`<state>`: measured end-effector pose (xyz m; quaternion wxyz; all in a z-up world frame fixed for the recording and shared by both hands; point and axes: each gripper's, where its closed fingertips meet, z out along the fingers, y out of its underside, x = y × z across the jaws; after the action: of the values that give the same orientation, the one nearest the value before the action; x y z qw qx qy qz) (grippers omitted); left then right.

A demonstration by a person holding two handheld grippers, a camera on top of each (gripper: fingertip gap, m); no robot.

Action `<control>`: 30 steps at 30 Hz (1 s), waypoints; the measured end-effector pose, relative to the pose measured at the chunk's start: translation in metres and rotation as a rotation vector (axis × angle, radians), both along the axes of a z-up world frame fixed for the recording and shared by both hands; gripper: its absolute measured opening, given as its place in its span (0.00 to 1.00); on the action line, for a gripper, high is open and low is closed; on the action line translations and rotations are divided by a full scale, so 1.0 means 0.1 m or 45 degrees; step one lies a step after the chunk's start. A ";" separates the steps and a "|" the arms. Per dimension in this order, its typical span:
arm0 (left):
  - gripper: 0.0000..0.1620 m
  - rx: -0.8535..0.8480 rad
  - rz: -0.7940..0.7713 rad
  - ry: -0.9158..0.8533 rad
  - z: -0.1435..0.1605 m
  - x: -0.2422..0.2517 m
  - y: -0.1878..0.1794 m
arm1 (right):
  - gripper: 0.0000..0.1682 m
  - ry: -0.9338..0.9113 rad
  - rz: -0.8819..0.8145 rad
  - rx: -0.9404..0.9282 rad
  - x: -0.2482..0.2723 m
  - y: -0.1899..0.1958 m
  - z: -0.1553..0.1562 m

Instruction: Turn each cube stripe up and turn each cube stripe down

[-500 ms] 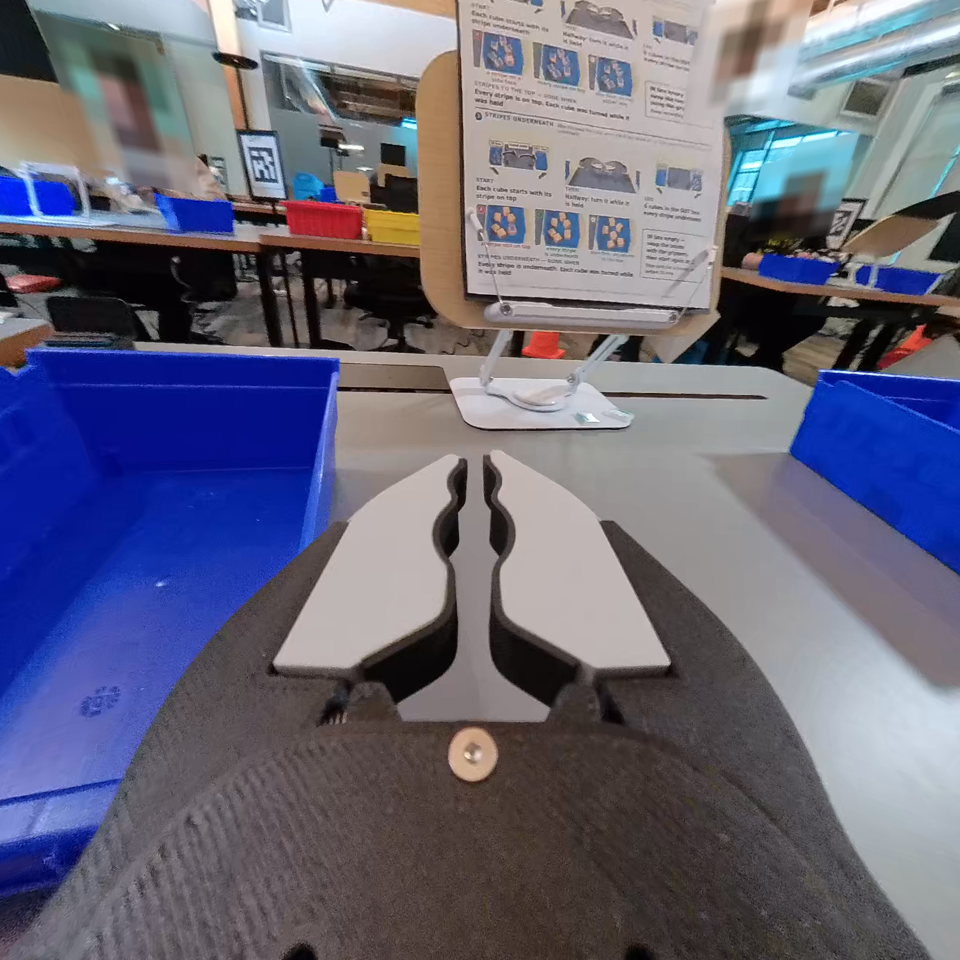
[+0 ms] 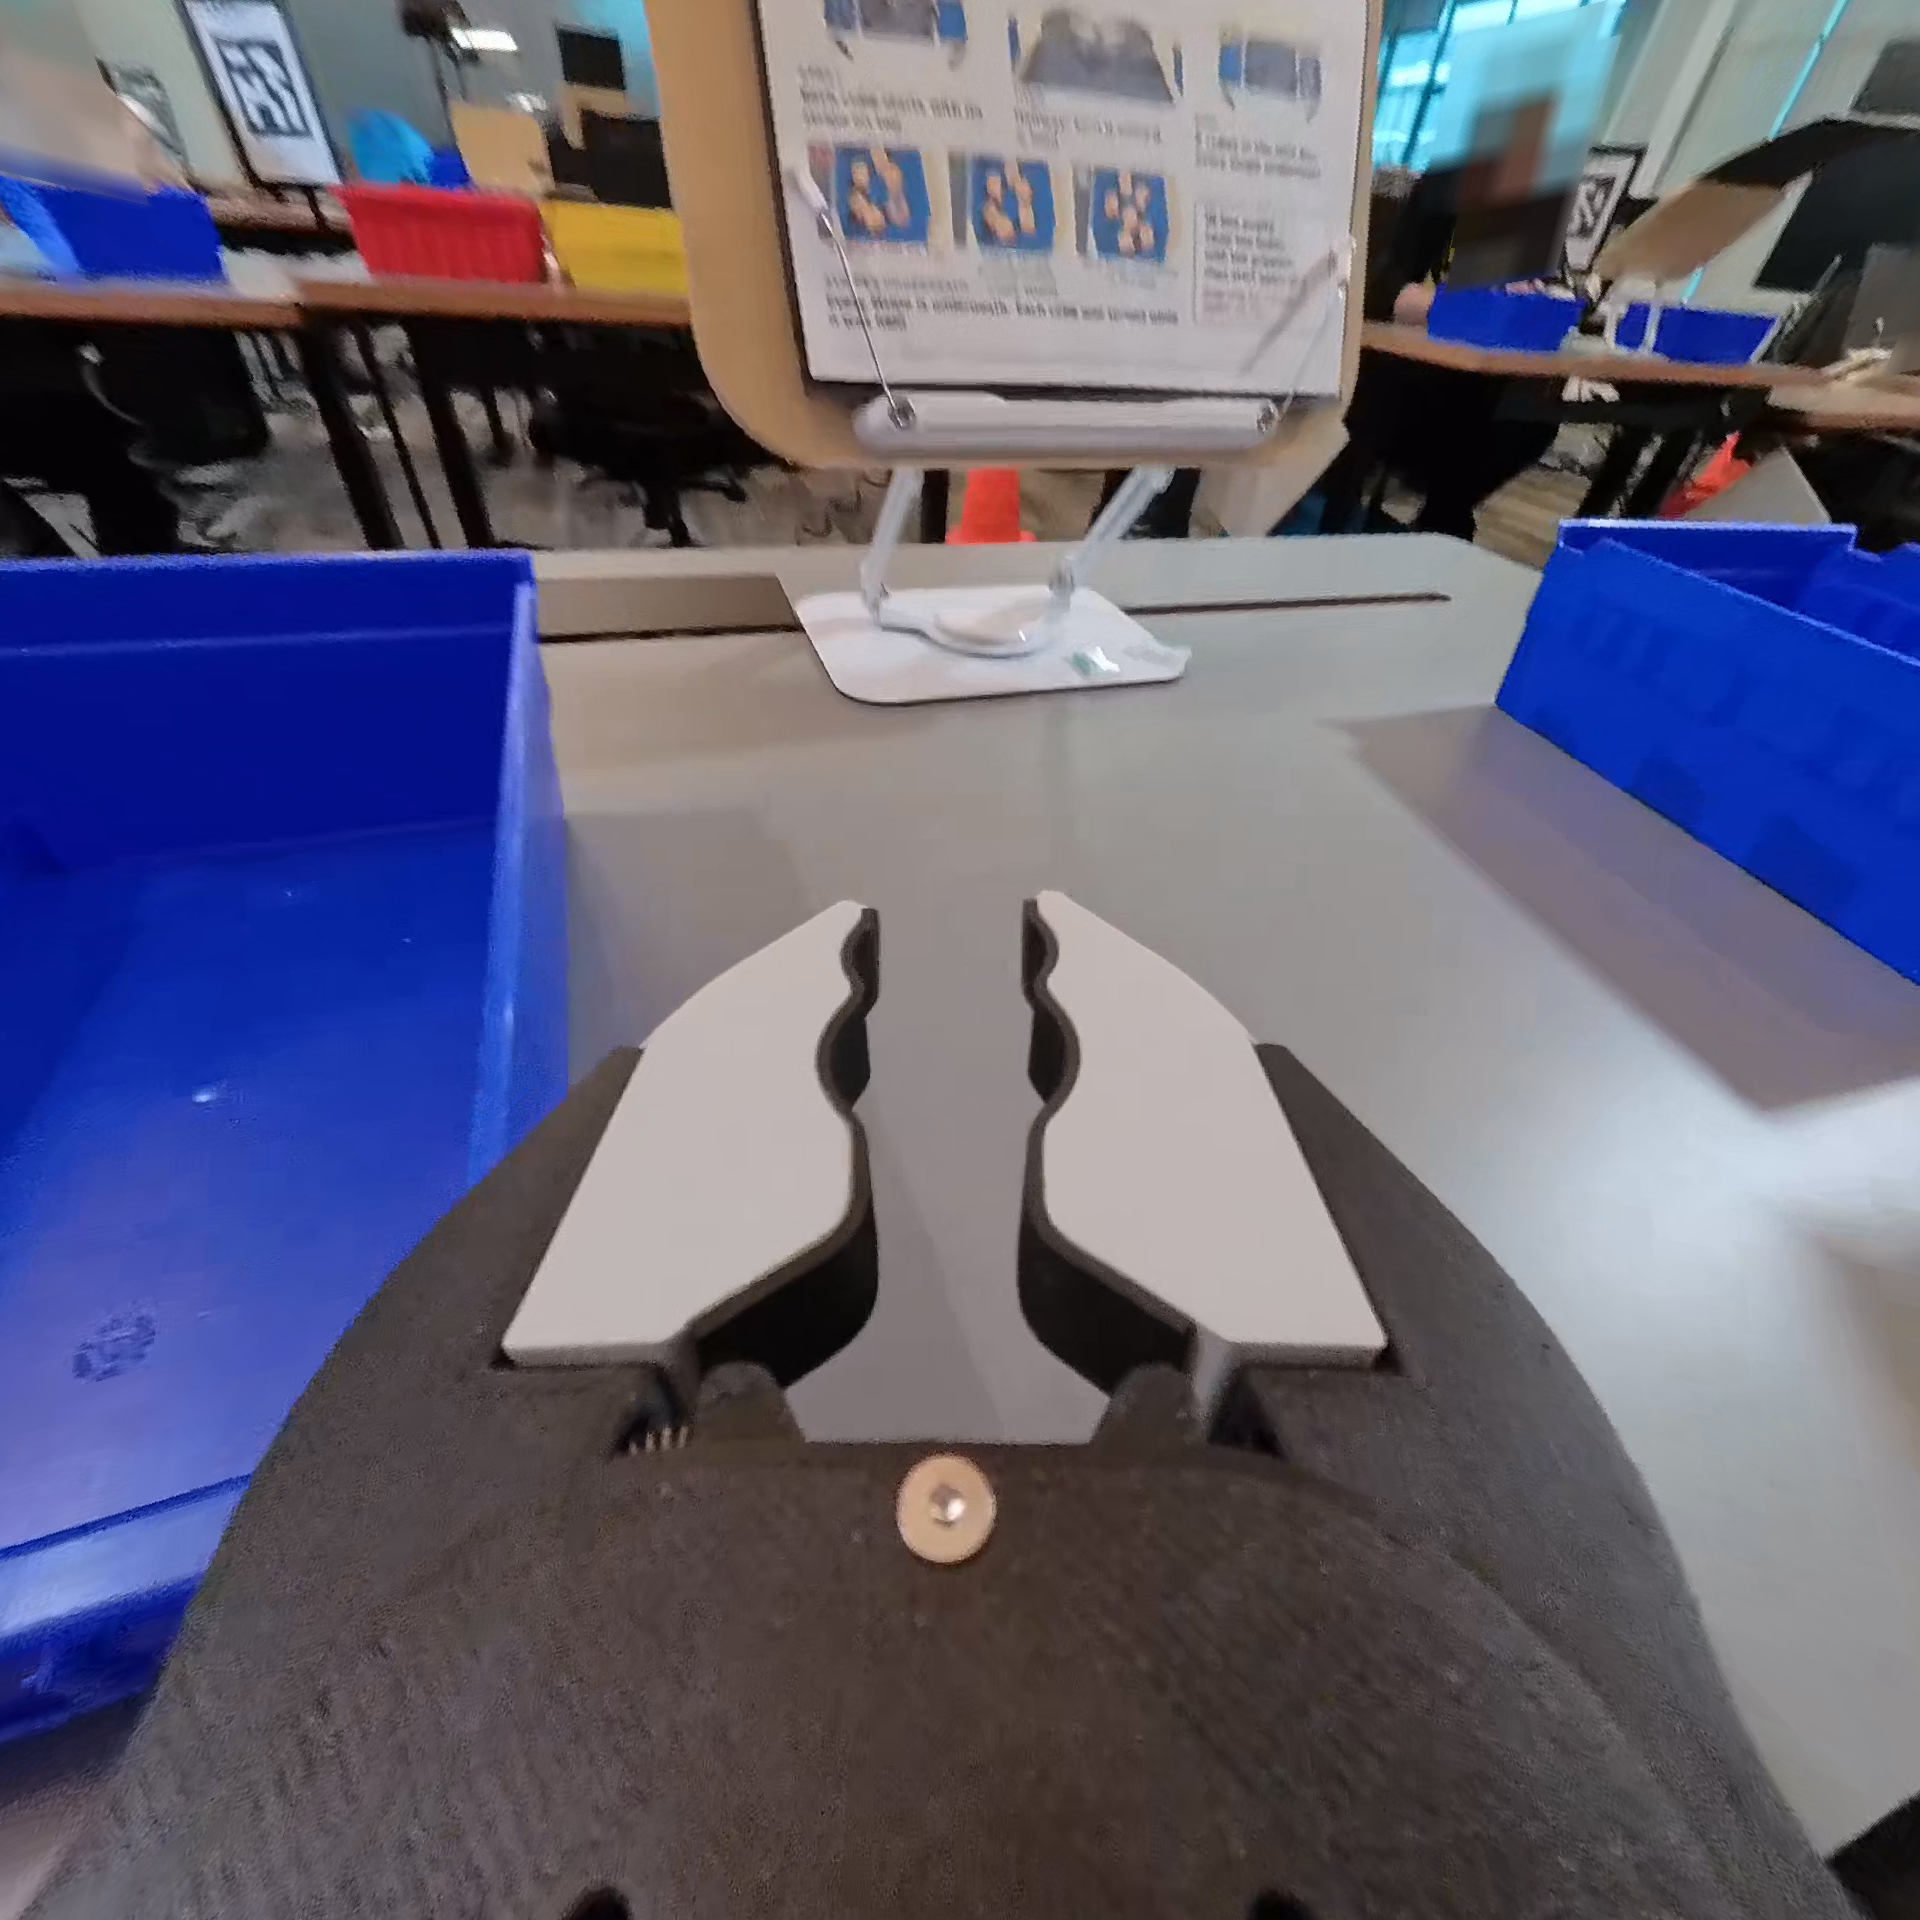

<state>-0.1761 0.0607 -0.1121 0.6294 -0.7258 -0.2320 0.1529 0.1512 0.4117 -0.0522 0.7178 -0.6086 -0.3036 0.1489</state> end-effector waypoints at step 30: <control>0.18 -0.048 -0.104 -0.075 -0.14 0.05 0.17 | 0.36 0.079 -0.049 -0.749 0.52 1.43 -1.04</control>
<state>-0.1711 0.0781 -0.1260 0.6142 -0.7505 -0.2177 0.1102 0.2036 0.5542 -0.1565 0.5222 -0.7914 -0.2135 0.2355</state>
